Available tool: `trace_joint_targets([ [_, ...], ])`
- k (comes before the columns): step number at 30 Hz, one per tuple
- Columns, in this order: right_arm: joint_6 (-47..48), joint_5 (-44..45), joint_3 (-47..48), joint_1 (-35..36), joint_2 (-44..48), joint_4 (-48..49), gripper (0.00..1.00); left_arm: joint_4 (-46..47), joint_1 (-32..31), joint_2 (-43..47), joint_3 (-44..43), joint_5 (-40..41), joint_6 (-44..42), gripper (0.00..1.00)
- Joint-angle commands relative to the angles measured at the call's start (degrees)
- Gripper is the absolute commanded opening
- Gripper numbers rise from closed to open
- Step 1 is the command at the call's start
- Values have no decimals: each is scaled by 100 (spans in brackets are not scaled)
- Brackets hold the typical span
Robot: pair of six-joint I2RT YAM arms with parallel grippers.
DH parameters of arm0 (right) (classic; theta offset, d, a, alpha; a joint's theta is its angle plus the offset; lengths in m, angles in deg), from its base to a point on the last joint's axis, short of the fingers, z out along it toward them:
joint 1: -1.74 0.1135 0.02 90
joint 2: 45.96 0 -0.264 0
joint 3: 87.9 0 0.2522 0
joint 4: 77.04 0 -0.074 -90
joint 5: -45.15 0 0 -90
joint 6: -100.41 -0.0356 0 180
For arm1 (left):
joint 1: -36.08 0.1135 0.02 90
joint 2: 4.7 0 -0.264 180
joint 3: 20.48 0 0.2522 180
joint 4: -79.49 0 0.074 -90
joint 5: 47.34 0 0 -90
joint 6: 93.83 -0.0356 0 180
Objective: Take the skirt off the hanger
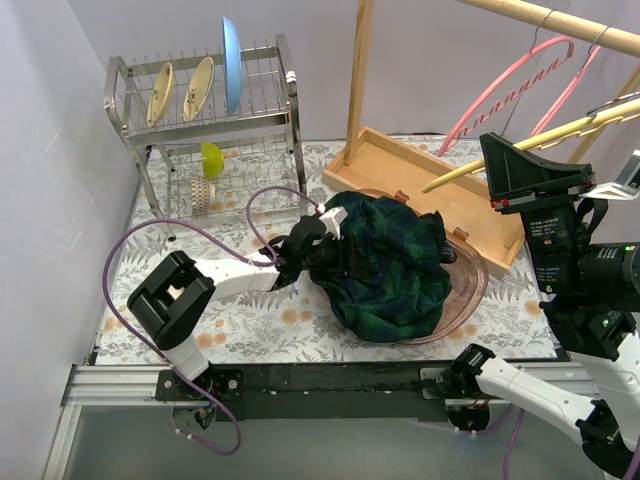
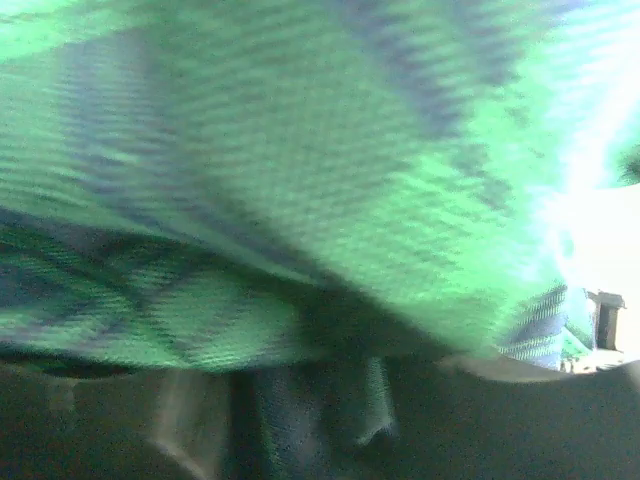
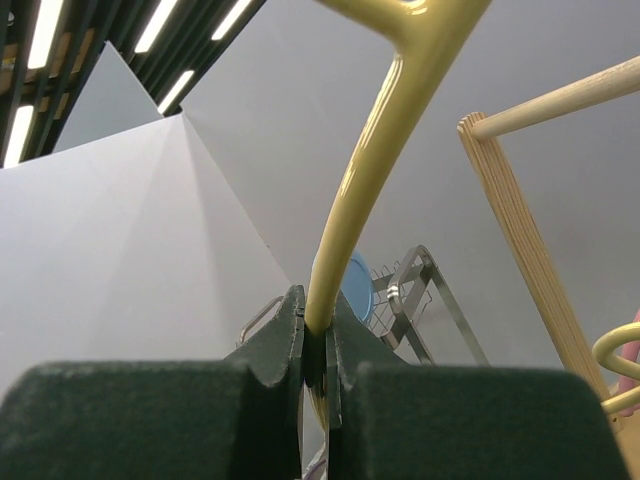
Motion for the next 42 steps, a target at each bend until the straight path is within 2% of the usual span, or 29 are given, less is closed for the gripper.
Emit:
trace_joint_targets([
  [1, 72, -12, -35, 9, 34, 342, 1, -1094, -153, 463, -803, 209, -426, 69],
  [4, 28, -39, -36, 9, 52, 342, 1, -1753, -188, 841, -1374, 190, -628, 78],
  [8, -24, -65, -62, 9, 52, 351, 1, -2369, -180, 1439, -1789, 629, -857, 89],
  [11, -42, -100, -71, 9, 34, 351, 1, -2651, -180, 1371, -2043, 981, -1024, 90],
  [14, -77, -127, -79, 1, 8, 351, 1, -2599, -180, 1029, -2499, 1341, -1226, 85],
  [16, -86, -144, -88, 10, -9, 351, 1, -2528, -145, 458, -2833, 1560, -1340, 78],
  [17, -86, -153, -88, 9, -18, 360, 1, -2537, -118, 256, -3253, 1597, -1358, 74],
  [20, -77, -118, -62, 9, -71, 360, 1, -2493, -65, -457, -3590, 1484, -1288, 68],
  [22, -60, -118, -27, 9, -124, 342, 1, -2275, -74, -852, -3364, 1168, -1034, 63],
  [23, -42, -127, -18, 9, -133, 333, 1, -2004, -161, -958, -3110, 644, -702, 62],
  [24, -34, -144, -1, 9, -150, 333, 1, -1340, -214, -1029, -2490, 543, -560, 61],
  [27, 10, -136, -27, 9, -185, 325, 1, -711, -460, -1406, -1984, 420, -277, 60],
  [30, 28, -109, -36, 9, -185, 289, 1, -1076, -549, -1461, -2123, 567, -460, 60],
  [31, 28, -118, -27, 9, -168, 289, 1, -1200, -566, -1391, -2271, 708, -522, 61],
  [34, 28, -101, -18, 9, -124, 272, 1, -1902, -558, -1127, -2649, 1183, -794, 74],
  [38, 11, -101, -53, 9, -71, 272, 1, -2694, -575, -784, -3754, 1316, -1129, 85],
  [42, -51, -92, -106, 9, -10, 307, 1, -3275, -566, -424, -4276, 1316, -1200, 95],
])
